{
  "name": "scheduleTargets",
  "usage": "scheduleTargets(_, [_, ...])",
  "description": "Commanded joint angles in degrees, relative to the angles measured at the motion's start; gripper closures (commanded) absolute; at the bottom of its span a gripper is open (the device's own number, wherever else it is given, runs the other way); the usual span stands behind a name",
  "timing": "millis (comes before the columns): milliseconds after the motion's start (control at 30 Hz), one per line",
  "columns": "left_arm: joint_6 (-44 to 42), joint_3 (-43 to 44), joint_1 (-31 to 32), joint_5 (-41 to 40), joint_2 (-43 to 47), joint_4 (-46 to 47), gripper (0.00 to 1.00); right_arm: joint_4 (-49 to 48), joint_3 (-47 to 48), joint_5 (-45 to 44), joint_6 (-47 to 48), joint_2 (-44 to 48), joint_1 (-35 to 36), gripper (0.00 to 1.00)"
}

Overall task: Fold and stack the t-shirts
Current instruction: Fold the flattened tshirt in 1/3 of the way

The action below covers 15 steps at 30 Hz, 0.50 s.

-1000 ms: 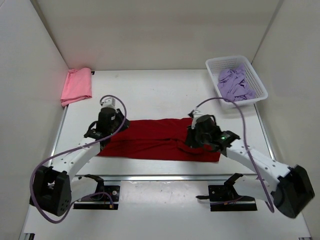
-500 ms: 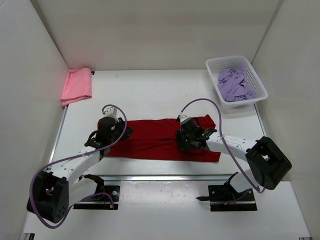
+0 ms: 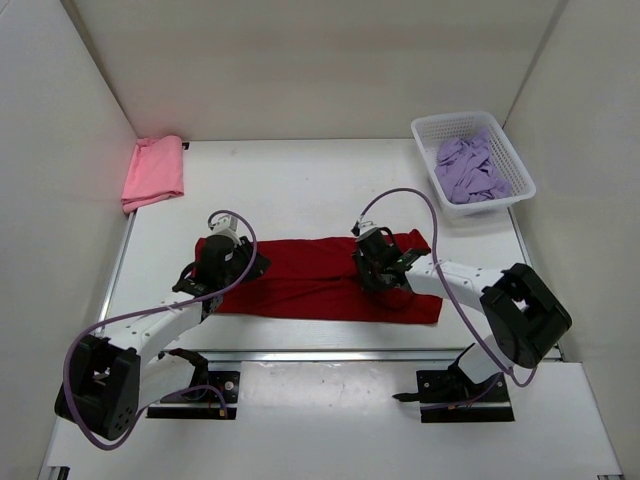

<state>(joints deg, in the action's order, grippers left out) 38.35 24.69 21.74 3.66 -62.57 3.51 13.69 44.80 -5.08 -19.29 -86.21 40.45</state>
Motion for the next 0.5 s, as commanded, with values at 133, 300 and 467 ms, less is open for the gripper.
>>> scheduleTargets(133, [0.1,0.9,0.0,1.5,0.4,0.9,0.65,4.8,3.7,1.7,0.4,4.6,0.2,1.00])
scheduleTargets(300, [0.3,1.9,0.2,1.4,0.3,1.0,0.65,13.7,7.5,14.7,0.7,6.2,-0.5,1.00])
scheduleTargets(467, [1.4,2.2,0.4,2.7,0.0,1.5,0.65,16.8,7.8,17.8,-0.7,5.8,1.1,1.00])
